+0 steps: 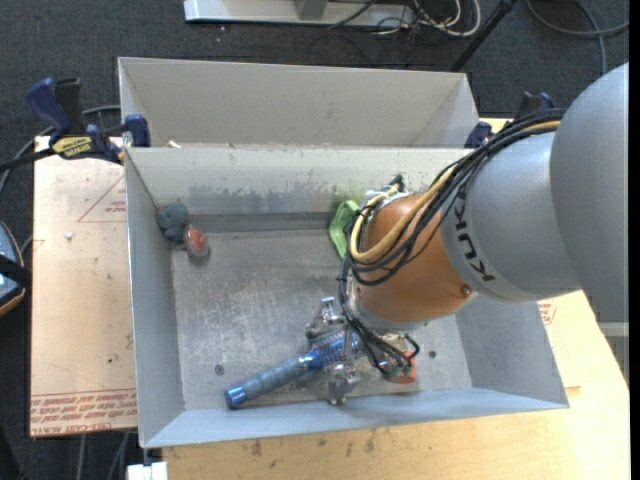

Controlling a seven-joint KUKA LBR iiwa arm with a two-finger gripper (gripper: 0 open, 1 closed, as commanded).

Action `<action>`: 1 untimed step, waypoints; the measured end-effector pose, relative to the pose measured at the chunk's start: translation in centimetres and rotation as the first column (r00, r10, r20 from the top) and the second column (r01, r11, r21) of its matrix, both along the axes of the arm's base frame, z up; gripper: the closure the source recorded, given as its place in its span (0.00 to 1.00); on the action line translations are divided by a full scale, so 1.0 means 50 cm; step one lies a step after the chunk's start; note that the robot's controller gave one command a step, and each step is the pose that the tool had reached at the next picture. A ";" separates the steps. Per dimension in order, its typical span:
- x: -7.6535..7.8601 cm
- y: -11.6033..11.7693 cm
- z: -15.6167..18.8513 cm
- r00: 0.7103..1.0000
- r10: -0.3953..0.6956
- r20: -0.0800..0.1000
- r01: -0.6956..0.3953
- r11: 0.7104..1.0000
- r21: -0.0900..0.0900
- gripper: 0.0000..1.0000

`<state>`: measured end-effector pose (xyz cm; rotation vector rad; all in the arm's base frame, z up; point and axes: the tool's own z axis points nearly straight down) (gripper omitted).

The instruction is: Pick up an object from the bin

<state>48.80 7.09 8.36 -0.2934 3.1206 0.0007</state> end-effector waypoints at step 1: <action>-0.002 0.004 0.003 1.000 0.004 -0.007 -0.004 1.000 0.000 1.00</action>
Offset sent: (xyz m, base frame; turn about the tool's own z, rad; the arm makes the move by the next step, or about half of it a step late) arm 0.0000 0.0000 0.0000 0.0000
